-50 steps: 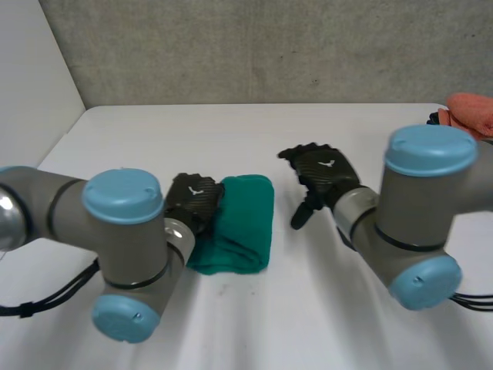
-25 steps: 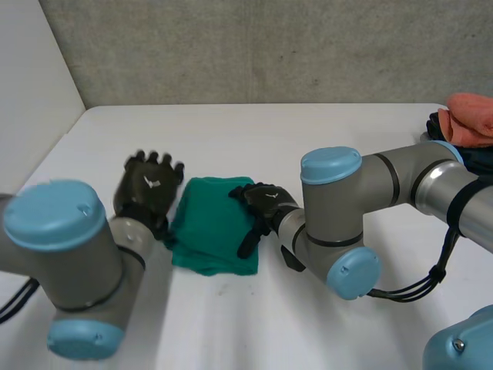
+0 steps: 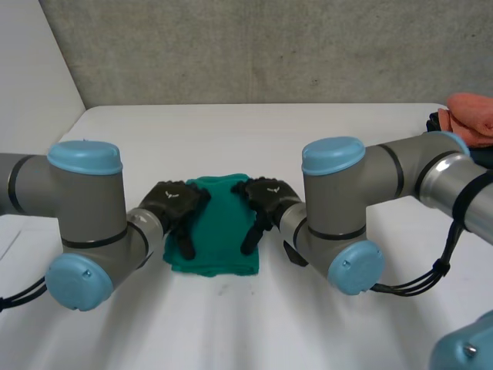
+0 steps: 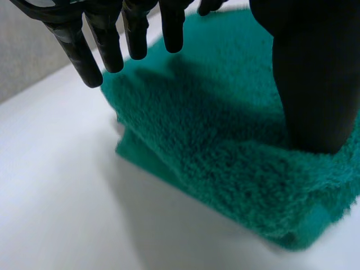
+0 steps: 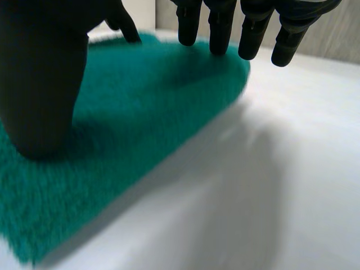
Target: Fold the laundry.
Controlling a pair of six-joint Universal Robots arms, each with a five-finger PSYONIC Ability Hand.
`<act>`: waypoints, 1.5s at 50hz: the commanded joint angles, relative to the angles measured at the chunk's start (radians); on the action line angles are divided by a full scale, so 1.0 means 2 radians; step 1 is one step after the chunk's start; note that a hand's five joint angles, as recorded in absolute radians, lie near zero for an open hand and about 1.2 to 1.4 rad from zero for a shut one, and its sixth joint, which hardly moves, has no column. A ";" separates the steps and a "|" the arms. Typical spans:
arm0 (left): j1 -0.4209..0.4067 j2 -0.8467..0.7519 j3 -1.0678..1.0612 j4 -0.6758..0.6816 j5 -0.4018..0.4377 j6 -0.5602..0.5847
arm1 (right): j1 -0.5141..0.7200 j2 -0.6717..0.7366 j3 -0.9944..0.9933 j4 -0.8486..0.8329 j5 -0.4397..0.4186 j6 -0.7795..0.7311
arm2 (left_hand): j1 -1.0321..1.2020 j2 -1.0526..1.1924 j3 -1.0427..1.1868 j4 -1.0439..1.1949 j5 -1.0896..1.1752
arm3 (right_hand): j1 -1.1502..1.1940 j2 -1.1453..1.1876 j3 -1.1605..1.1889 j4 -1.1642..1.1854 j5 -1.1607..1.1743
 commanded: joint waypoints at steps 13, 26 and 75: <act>-0.002 0.064 0.012 0.017 -0.023 0.004 | 0.034 -0.061 0.030 -0.024 0.081 -0.135 | 0.005 -0.005 -0.008 -0.003 -0.014 | -0.027 -0.020 -0.020 -0.021 -0.024; 0.007 0.096 0.075 -0.010 0.210 0.001 | 0.123 -0.070 0.154 -0.149 0.139 -0.216 | 0.012 0.003 -0.001 0.004 -0.006 | -0.027 -0.020 -0.020 -0.021 -0.024; 0.000 0.088 0.141 -0.053 0.282 -0.001 | 0.120 0.024 0.090 -0.265 0.116 -0.235 | 0.009 0.000 -0.004 0.001 -0.009 | 0.090 0.096 0.097 0.095 0.093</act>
